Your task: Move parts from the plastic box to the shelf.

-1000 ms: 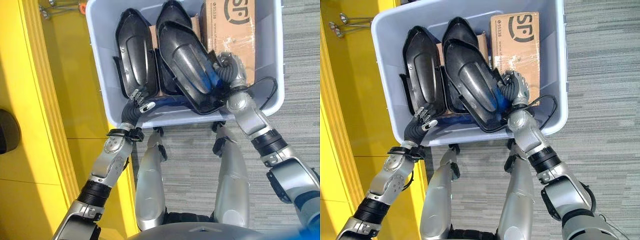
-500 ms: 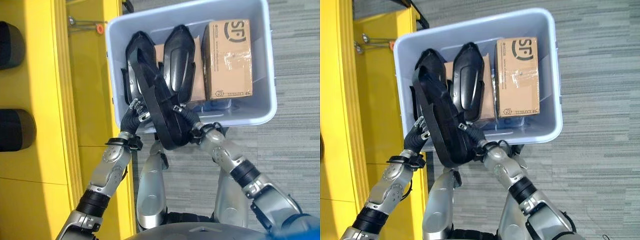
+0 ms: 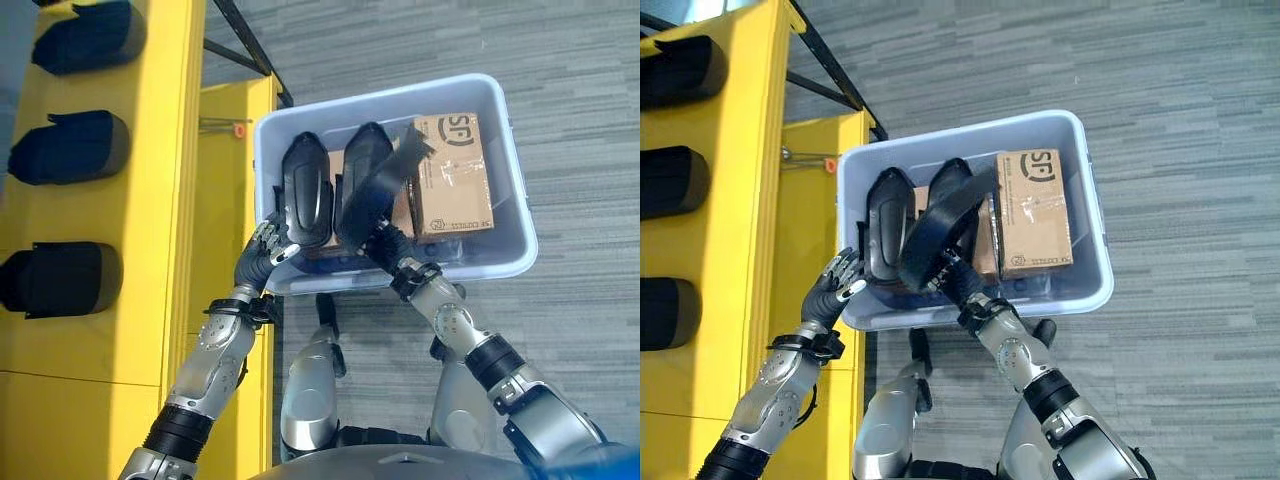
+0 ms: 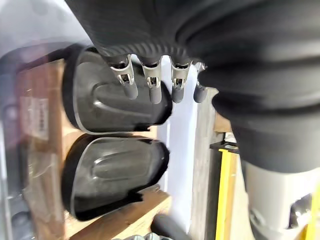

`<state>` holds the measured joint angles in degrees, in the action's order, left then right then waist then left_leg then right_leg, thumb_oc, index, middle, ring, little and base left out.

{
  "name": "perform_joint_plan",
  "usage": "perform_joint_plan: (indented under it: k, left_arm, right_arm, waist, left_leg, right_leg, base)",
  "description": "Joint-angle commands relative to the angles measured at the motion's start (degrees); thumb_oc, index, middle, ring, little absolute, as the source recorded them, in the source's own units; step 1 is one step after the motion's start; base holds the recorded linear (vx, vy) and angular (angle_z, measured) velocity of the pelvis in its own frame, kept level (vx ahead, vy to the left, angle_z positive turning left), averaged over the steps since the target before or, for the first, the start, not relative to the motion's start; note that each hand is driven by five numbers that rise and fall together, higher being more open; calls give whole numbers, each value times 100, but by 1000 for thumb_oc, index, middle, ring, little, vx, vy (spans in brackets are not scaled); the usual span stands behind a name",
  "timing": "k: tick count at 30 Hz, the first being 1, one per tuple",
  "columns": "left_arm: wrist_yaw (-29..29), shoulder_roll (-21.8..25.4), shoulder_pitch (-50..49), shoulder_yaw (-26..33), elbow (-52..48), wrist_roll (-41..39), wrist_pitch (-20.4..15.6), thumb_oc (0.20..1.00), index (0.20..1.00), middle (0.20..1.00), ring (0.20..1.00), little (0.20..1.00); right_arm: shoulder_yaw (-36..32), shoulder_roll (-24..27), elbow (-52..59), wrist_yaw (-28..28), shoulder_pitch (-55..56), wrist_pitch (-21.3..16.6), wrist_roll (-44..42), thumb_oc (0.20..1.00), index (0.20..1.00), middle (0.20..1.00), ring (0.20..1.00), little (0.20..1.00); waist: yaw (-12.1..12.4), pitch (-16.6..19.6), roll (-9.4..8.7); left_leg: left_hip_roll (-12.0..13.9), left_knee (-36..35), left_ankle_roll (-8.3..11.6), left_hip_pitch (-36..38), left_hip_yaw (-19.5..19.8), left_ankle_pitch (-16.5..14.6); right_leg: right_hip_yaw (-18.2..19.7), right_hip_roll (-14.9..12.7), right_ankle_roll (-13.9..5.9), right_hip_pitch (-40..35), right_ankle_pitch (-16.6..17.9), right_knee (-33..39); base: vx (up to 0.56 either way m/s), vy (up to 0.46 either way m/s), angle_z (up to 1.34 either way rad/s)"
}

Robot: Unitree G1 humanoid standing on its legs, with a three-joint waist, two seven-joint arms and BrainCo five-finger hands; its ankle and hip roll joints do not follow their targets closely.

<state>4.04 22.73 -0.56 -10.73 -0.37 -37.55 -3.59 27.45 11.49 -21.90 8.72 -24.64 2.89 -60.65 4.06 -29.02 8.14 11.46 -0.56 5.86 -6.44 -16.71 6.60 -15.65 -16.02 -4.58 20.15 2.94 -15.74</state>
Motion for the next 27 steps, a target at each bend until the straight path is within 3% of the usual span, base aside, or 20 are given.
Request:
perform_joint_plan:
  k: [1,12,19,22,27]
  left_arm:
    - [-94,313,-69,-70,-300,-44,-346,1000,1000,1000,1000,1000]
    - [-78,249,-359,16,-303,-8,-252,1000,1000,1000,1000,1000]
    - [-204,36,-497,16,-115,50,-312,1000,1000,1000,1000,1000]
    - [-219,-36,-518,-34,65,141,-482,1000,1000,1000,1000,1000]
    - [-204,-21,-562,23,140,187,-636,1000,1000,1000,1000,1000]
  right_arm:
    - [2,-628,360,186,-363,-127,-65,200,200,200,200,200]
    - [203,-461,543,-498,-338,309,551,200,200,200,200,200]
    - [176,-353,380,-717,-448,734,468,200,200,200,200,200]
    - [96,-270,393,-666,-479,688,713,200,200,200,200,200]
    - [103,-116,652,-665,-560,285,1670,200,200,200,200,200]
  waist:
    - [77,-76,-245]
    - [196,453,-413]
    - [252,752,-493]
    - [212,851,-502]
    - [159,968,-483]
  left_leg:
    - [132,123,140,397,-282,-67]
    - [201,113,179,842,-172,-98]
    - [411,-20,360,1045,-154,216]
    - [432,-74,403,1139,-184,266]
    - [401,-134,327,1186,-285,257]
  right_leg:
    - [-232,-102,-356,-953,-319,226]
    - [-488,-48,-226,-1525,-403,297]
    - [-682,80,-110,-1846,-410,493]
    - [-714,118,-80,-1935,-411,552]
    - [-710,127,-62,-1991,-243,733]
  base:
    - [56,45,2]
    - [69,-17,4]
    - [56,-18,3]
    - [14,23,0]
    - [-32,19,0]
